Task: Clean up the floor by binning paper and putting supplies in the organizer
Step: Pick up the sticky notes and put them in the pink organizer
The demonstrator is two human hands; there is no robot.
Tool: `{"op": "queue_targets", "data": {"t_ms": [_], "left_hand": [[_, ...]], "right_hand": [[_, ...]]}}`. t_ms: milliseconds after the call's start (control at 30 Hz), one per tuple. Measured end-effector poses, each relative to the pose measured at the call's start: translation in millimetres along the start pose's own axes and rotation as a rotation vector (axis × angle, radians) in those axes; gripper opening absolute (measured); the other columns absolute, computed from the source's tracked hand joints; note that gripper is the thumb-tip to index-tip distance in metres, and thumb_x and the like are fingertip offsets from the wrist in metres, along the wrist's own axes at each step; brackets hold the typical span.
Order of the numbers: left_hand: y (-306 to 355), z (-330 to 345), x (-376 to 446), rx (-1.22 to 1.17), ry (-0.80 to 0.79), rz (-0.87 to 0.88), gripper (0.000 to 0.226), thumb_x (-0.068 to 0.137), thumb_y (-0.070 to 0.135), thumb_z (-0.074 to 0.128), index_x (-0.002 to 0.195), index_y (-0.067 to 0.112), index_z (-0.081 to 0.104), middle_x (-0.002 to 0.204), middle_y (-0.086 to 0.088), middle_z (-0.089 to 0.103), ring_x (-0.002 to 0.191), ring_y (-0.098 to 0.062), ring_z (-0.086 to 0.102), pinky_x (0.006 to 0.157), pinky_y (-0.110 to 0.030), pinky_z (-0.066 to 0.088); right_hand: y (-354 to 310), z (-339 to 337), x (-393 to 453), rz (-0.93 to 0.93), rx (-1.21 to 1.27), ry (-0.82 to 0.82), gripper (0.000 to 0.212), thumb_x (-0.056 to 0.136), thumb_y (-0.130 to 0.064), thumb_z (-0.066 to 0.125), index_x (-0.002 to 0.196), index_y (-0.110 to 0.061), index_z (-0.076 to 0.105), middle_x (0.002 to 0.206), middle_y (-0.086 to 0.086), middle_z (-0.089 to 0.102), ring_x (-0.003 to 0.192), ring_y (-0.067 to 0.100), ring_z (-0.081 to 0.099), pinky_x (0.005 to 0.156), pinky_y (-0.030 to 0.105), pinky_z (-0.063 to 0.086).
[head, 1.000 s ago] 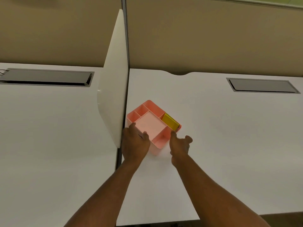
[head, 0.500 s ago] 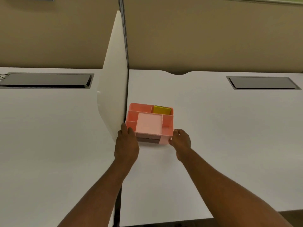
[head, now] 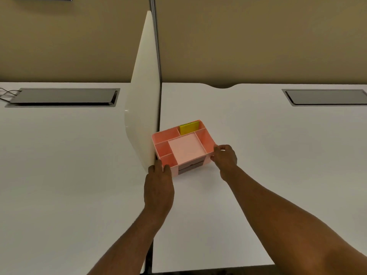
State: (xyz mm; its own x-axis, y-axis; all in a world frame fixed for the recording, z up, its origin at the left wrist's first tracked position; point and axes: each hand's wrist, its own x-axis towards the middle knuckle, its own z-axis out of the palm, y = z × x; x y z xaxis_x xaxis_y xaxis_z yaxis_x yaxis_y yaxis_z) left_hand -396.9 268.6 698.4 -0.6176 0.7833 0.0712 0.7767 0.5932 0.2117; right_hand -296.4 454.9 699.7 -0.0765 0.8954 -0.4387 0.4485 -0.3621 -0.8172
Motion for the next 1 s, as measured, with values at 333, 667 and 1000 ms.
{"op": "queue_targets", "data": {"t_ms": [333,667,1000], "left_hand": [[33.1,28.3,-18.2,-0.063,0.172,0.471,0.040,0.071,0.015,0.085,0.109,0.012,0.073,0.112,-0.011,0.071,0.105,-0.032,0.068,0.092,-0.044,0.054],[41.7,36.5,28.4,-0.195,0.186,0.440,0.040,0.083,0.011,0.075,0.122,0.014,0.067,0.123,-0.006,0.068,0.116,-0.031,0.060,0.104,-0.046,0.047],[21.5,34.1,56.8,-0.121,0.110,0.565,0.037,0.081,0.010,0.077,0.117,0.013,0.071,0.115,-0.003,0.072,0.101,-0.029,0.061,0.092,-0.040,0.052]], "right_hand": [[-6.0,13.1,-4.3,-0.116,-0.114,-0.306,0.031,0.102,-0.032,0.044,0.126,-0.015,0.054,0.128,0.007,0.058,0.117,0.025,0.054,0.105,0.047,0.045],[-7.1,23.3,-18.0,-0.212,-0.292,-0.311,0.042,0.103,-0.037,0.038,0.142,-0.023,0.045,0.142,0.005,0.053,0.126,0.024,0.052,0.107,0.041,0.044],[-10.4,16.5,-12.1,-0.250,-0.344,-0.407,0.047,0.103,-0.042,0.035,0.144,-0.021,0.044,0.137,0.010,0.056,0.116,0.032,0.059,0.096,0.045,0.053]]}}
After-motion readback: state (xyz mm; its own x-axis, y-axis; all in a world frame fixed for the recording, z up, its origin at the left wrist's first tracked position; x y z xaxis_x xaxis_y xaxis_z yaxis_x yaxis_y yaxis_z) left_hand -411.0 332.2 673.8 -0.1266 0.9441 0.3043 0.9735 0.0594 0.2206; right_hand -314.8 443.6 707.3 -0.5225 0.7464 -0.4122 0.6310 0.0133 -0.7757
